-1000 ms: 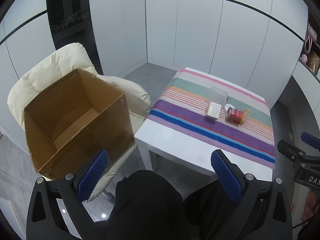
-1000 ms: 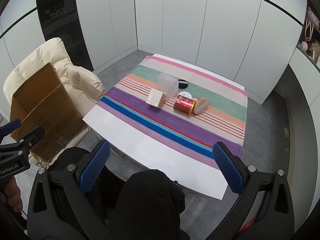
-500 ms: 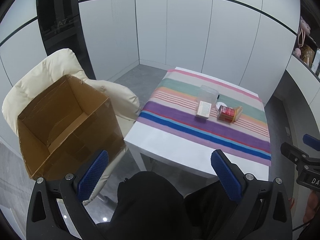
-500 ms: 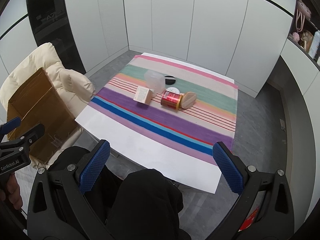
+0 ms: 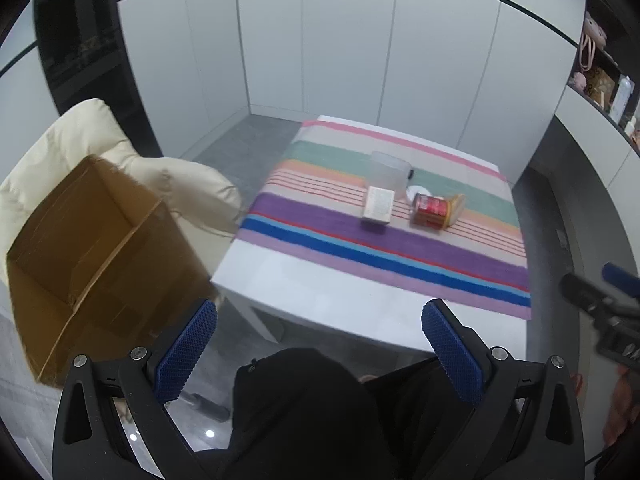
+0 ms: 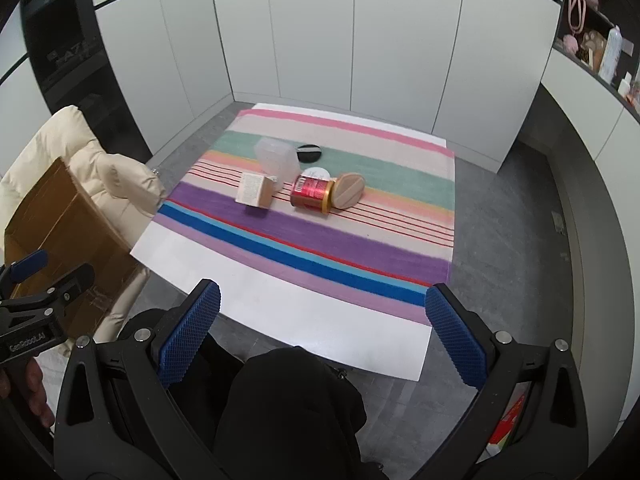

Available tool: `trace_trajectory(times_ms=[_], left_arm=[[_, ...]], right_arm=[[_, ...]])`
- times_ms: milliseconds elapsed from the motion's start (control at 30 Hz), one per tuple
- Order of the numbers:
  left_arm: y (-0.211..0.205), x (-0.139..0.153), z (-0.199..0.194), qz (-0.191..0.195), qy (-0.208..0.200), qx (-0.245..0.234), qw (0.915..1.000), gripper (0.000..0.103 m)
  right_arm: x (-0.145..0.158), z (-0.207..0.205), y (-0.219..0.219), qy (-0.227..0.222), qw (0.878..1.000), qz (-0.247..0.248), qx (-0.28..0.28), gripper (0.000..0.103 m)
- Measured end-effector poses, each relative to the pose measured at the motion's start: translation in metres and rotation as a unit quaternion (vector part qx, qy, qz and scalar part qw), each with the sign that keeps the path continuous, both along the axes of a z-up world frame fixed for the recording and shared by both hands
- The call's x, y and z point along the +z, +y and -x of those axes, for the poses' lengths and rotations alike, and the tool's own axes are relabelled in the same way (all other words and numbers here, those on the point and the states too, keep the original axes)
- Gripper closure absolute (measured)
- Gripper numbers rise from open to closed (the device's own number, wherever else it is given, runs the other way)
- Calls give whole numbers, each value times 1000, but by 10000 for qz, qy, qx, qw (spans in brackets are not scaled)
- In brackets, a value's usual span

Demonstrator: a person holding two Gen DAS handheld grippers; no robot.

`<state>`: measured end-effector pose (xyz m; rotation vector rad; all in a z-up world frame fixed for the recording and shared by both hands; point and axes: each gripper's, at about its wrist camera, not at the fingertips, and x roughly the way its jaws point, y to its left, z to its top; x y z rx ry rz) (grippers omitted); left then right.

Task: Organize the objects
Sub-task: 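Move both tools toward the objects on the striped table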

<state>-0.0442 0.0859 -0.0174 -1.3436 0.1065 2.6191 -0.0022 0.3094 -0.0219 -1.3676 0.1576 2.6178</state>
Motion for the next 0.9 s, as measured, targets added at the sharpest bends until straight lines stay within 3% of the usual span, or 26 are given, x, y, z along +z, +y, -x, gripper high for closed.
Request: trace_trajectory(times_ms=[367,667,900], left_arm=[[40,-7,51,97,-107,-288,9995,0],[72,-36,99,253,-260,-394,9986,0],[92,-76,134,326,-475,-557,9968,1]], right_arm=[[-21,45,24,-223,9997,-84,25,0],[-56,93,57,-564,9983,-127,-13,0],[-84,125,71,-704,9970,-288,129,0]])
